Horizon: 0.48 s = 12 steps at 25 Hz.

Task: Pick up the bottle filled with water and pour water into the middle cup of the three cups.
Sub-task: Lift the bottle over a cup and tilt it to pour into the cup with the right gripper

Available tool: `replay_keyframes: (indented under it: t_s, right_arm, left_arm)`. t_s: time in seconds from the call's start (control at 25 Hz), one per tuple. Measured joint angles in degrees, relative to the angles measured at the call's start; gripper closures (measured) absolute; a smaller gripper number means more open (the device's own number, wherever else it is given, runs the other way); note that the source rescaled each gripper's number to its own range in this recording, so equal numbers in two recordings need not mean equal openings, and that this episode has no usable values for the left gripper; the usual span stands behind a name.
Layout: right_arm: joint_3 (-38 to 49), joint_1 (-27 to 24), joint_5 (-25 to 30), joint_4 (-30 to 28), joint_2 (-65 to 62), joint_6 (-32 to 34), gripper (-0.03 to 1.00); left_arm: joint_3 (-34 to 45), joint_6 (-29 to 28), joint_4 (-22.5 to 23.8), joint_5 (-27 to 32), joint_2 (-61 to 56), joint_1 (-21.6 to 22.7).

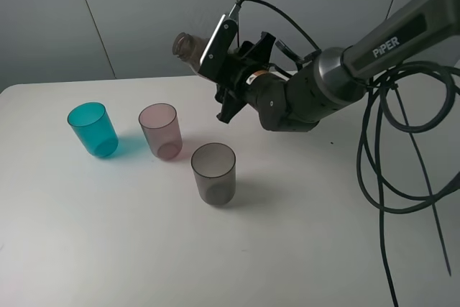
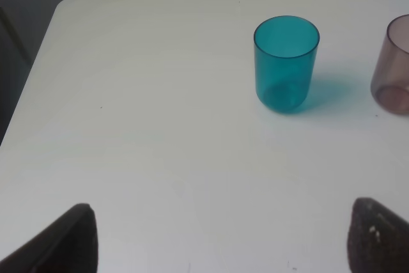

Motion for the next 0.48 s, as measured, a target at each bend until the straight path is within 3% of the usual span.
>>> replay_keyframes:
  t_s: [0.48]
  right_arm:
    - [-1.6,1.4,-0.1,1.3,1.7,-8.3,0.97]
  left_arm:
    - [0.0,0.2,0.0,0.0,0.0,0.0]
